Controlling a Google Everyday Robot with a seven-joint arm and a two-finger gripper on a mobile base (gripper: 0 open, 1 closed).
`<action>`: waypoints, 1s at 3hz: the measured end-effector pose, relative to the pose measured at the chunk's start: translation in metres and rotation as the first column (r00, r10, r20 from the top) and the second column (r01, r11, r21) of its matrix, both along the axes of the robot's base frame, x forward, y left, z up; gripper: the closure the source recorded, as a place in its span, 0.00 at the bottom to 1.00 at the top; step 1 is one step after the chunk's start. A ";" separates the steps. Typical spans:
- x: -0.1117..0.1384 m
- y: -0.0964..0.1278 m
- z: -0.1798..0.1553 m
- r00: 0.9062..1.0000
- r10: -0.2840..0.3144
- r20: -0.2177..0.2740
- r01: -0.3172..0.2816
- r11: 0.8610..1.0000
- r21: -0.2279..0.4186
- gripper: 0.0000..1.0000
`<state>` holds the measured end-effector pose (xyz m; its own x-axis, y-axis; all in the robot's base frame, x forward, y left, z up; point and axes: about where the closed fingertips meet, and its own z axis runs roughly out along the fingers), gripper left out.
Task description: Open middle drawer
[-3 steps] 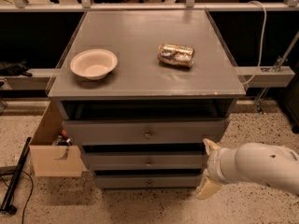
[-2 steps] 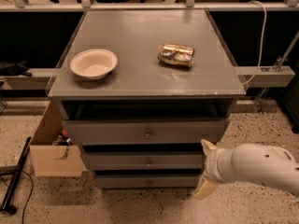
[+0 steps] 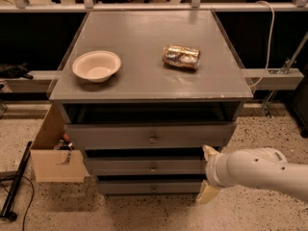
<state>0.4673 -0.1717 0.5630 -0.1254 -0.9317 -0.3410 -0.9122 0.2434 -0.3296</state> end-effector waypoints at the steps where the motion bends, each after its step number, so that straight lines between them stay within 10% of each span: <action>1: 0.014 0.018 -0.030 0.998 0.050 -0.036 -0.052 0.998 -0.045 0.00; 3: 0.013 0.021 -0.039 0.997 0.054 -0.047 -0.055 0.998 -0.028 0.00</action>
Offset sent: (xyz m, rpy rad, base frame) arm 0.0223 0.0351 -0.0546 -0.0694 0.0675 0.0753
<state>0.4801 -0.1509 0.5237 -0.0887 -0.9470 -0.3087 -0.9382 0.1836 -0.2934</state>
